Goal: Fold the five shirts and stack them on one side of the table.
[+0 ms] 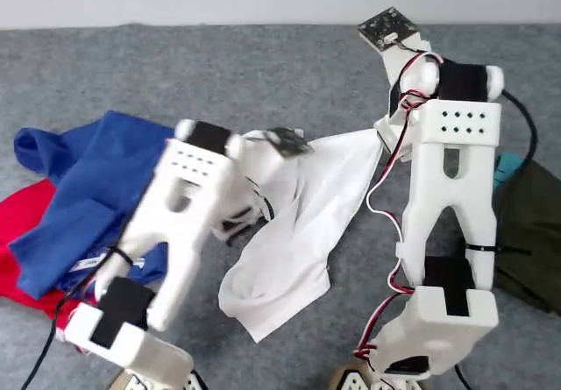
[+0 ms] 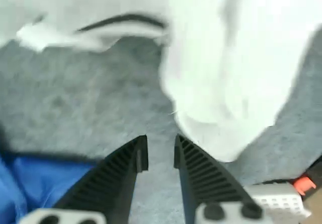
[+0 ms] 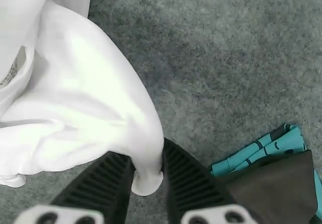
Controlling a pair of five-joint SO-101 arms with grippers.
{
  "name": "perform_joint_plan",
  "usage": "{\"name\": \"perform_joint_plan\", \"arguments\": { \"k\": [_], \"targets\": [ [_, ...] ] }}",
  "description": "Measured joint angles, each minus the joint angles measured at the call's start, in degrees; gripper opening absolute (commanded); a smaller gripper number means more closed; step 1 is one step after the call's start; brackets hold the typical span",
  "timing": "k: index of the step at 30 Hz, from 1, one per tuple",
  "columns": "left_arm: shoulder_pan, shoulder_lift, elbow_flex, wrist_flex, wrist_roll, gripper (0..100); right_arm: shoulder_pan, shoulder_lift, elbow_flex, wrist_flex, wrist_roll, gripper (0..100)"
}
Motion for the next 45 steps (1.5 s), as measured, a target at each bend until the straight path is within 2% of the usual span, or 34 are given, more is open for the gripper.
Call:
{"name": "perform_joint_plan", "arguments": {
  "k": [7, 11, 15, 21, 25, 29, 38, 42, 45],
  "targets": [
    [13.01, 0.0, 6.95, 0.0, -0.09, 12, 0.0, 0.0, 0.0, 0.0, 0.0, 1.0],
    [14.15, 0.0, 11.34, -2.02, 3.25, 18, 0.0, 0.0, 0.0, 0.0, 0.0, 1.0],
    [14.59, 0.0, 15.91, -5.8, 6.07, 19, 0.35, 0.0, 0.0, -0.26, 0.0, 1.0],
    [14.59, -0.09, 22.33, -14.24, 6.33, 19, 0.53, 0.09, 0.0, -0.26, 0.0, 1.0],
    [12.4, -0.09, 25.05, -19.69, 6.68, 11, 0.62, 1.32, 0.0, -0.26, 0.0, 1.0],
    [6.95, -0.09, 25.05, -24.35, 6.33, 3, 0.88, 1.32, 0.0, -0.35, 0.0, 1.0],
    [-7.56, -0.09, 17.85, -28.04, 6.59, 3, 5.1, 1.32, 0.0, -3.34, 0.0, 1.0],
    [-11.25, -0.09, 11.87, -28.04, 6.77, 3, 6.07, 1.32, 0.0, -3.34, 0.0, 1.0],
    [-11.6, -0.09, 8.18, -25.58, 6.77, 5, 6.15, 1.32, 0.0, -3.34, 0.0, 1.0]
  ]
}}
